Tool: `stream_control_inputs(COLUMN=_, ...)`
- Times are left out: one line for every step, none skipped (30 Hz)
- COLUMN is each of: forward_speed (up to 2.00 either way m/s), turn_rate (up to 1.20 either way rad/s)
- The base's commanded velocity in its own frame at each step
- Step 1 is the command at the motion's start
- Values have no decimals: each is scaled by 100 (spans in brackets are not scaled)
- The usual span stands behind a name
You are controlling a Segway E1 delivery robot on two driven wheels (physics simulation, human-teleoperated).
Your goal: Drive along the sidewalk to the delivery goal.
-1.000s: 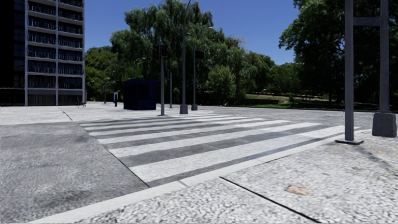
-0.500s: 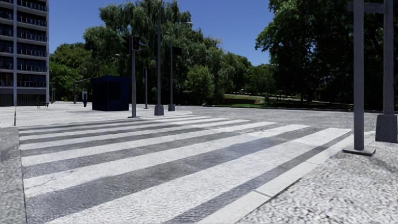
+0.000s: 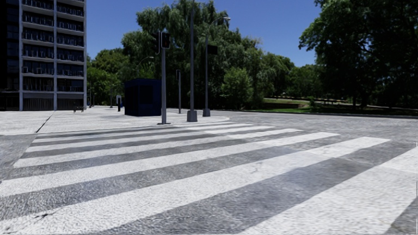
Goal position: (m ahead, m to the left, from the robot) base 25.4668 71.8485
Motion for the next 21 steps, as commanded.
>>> stream_control_inputs(forward_speed=153, turn_rate=52)
stream_control_inputs(forward_speed=151, turn_rate=52)
stream_control_inputs(forward_speed=151, turn_rate=52)
stream_control_inputs(forward_speed=150, turn_rate=52)
stream_control_inputs(forward_speed=150, turn_rate=52)
stream_control_inputs(forward_speed=150, turn_rate=52)
stream_control_inputs(forward_speed=150, turn_rate=52)
stream_control_inputs(forward_speed=150, turn_rate=52)
stream_control_inputs(forward_speed=150, turn_rate=52)
stream_control_inputs(forward_speed=150, turn_rate=52)
stream_control_inputs(forward_speed=150, turn_rate=52)
stream_control_inputs(forward_speed=150, turn_rate=52)
stream_control_inputs(forward_speed=150, turn_rate=52)
stream_control_inputs(forward_speed=150, turn_rate=52)
stream_control_inputs(forward_speed=150, turn_rate=52)
stream_control_inputs(forward_speed=150, turn_rate=52)
stream_control_inputs(forward_speed=150, turn_rate=52)
stream_control_inputs(forward_speed=150, turn_rate=52)
stream_control_inputs(forward_speed=150, turn_rate=52)
stream_control_inputs(forward_speed=150, turn_rate=52)
stream_control_inputs(forward_speed=150, turn_rate=52)
